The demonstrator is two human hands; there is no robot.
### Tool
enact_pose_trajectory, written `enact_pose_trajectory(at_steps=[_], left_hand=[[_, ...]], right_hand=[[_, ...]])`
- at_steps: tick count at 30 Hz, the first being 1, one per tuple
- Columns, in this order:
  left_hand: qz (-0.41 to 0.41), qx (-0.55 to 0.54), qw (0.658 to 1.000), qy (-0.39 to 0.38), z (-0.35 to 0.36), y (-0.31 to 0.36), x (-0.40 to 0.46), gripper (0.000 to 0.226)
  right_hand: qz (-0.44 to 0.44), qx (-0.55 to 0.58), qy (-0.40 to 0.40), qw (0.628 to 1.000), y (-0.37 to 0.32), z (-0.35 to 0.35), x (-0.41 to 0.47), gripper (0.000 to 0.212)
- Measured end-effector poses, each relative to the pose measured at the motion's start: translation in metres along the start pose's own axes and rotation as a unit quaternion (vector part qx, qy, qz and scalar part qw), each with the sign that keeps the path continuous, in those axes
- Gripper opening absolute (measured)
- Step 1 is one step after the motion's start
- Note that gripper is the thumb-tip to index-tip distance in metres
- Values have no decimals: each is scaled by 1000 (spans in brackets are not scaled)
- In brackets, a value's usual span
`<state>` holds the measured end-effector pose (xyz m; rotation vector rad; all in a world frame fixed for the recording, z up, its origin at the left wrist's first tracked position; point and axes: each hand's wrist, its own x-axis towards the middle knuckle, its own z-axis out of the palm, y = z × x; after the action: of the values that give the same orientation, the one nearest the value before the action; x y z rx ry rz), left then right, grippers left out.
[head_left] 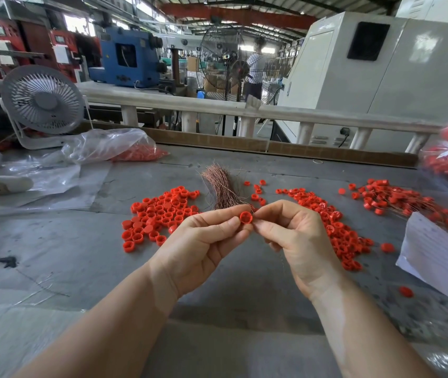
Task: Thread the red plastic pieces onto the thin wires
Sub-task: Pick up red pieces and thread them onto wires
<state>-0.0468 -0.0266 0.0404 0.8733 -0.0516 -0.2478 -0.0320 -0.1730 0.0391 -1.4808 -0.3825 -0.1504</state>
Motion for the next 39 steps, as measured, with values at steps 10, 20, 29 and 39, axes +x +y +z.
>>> enact_pose_trajectory(at_steps=[10, 20, 29, 39], left_hand=[[-4, 0, 1000, -4, 0, 0, 0, 25], [-4, 0, 1000, -3, -1, 0, 0, 25], [3, 4, 1000, -3, -2, -1, 0, 25], [3, 2, 1000, -1, 0, -1, 1, 25]], right_hand=[[0, -5, 1, 1000, 1, -1, 0, 24], [0, 0, -2, 1000, 0, 0, 0, 22], [3, -3, -4, 1000, -1, 0, -1, 21], [7, 5, -1, 1000, -2, 0, -1, 21]])
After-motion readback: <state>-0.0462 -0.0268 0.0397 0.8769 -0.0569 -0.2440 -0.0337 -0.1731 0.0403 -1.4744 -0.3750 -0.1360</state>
